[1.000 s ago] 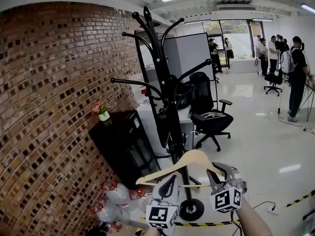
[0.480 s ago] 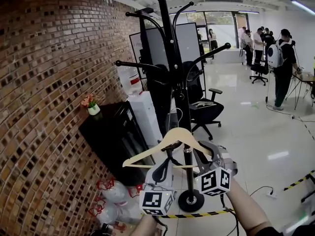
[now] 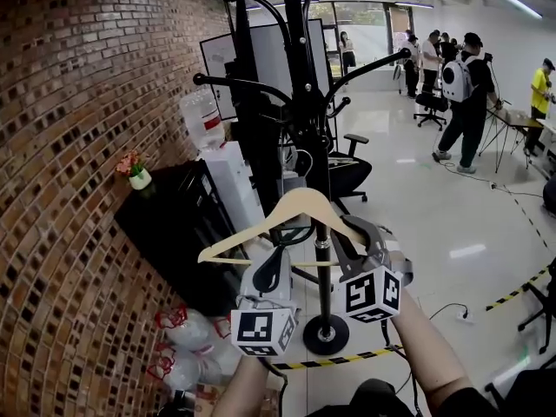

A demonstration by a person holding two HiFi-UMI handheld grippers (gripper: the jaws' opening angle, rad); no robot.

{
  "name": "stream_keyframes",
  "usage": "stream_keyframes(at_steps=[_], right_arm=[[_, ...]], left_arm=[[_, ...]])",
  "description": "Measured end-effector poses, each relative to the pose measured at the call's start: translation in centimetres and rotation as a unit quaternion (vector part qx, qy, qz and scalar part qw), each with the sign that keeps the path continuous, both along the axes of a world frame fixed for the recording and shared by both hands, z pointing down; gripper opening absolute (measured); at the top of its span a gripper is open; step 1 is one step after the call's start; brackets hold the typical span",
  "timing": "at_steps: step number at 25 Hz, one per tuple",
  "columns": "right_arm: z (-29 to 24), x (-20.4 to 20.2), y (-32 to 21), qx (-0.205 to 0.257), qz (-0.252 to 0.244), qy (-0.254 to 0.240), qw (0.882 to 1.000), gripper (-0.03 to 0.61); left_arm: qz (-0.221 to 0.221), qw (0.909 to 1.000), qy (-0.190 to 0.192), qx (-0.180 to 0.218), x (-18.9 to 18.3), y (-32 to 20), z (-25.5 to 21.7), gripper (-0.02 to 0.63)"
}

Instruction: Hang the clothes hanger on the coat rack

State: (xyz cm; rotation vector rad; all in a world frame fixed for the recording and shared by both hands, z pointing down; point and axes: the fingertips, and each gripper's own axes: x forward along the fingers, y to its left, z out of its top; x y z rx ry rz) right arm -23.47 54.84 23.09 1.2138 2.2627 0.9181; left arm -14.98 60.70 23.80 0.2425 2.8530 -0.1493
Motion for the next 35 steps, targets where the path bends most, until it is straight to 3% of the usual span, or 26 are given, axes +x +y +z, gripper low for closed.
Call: stream_keyframes(at_steps=[11,19,35], right_arm=[[-4.0,0.4,3.3,-0.015,0.02,-0.004,1.0,0.097],[-7.8,0.3,4.5,-0.019,0.038,-0.034,0.999,0.098],[-11.6,-0.5,6.5,-0.047,0.064,-0.021,0.997,0.098]], left_arm=[[-0.011,0.9998,-0.017,-0.009,-0.4,2.8,-2.8,0.005],[-0.022,0.9993,-0.029,-0.012,-0.3,4.3,-4.3,0.005],[-0.033,0.9984,-0.041,-0.023,-0.8,5.8,-7.1,0.005]])
